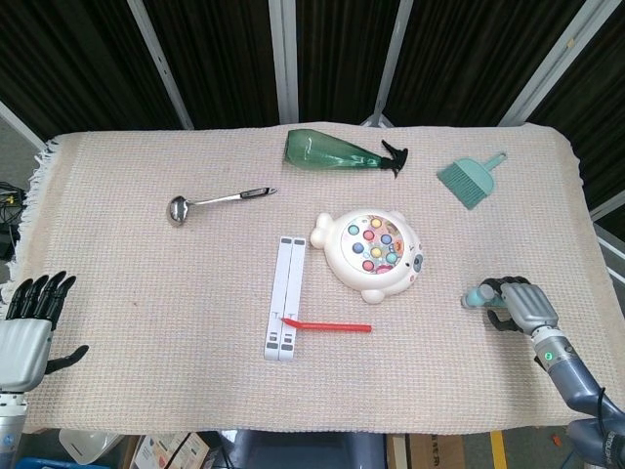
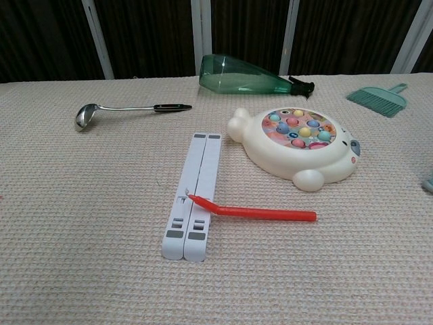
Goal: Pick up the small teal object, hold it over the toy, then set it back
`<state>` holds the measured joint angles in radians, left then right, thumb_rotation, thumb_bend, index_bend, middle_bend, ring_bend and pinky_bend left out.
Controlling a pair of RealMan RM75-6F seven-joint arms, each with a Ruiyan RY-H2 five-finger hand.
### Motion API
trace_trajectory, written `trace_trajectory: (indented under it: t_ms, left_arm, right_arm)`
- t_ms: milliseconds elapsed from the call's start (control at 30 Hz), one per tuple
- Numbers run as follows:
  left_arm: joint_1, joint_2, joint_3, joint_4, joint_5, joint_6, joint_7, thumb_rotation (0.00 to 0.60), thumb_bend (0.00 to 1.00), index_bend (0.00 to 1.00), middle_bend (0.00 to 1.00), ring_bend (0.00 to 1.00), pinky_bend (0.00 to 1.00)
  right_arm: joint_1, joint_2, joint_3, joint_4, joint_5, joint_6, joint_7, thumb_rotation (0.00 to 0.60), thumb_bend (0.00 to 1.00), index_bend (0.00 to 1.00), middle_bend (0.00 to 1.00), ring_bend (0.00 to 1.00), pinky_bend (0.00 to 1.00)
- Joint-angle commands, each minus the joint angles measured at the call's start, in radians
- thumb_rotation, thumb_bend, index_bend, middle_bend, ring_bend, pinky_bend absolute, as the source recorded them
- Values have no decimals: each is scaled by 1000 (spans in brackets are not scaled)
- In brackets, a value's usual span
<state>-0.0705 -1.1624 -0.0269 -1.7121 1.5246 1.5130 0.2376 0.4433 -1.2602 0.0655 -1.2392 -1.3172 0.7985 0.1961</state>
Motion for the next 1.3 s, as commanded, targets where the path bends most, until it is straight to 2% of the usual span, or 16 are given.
trace_trajectory:
  t_ms: [33, 800, 1100, 1300]
  left_arm:
    - [0, 0, 0, 1, 0, 0, -1, 600, 92, 61, 19, 0, 0]
    - [-6, -5, -3, 5, -20, -17, 3, 600, 90, 63, 19, 0, 0]
    - [-6, -6, -2, 3, -25, -18, 8, 600, 90, 63, 19, 0, 0]
    - [-6, -6, -2, 1, -27, -19, 10, 600, 90, 62, 19, 0, 0]
  right_arm:
    - [0, 1, -1, -1, 0, 1, -1, 600, 473, 313, 341, 222, 170]
    - [10, -25, -1, 43, 15, -8, 11, 600, 477, 417, 413, 265, 189]
    - [13, -28, -6, 52, 4, -8, 21, 600, 581, 435, 428, 282, 207]
    - [14, -32, -7, 57, 1, -6, 26, 600, 600, 472, 457, 302, 221]
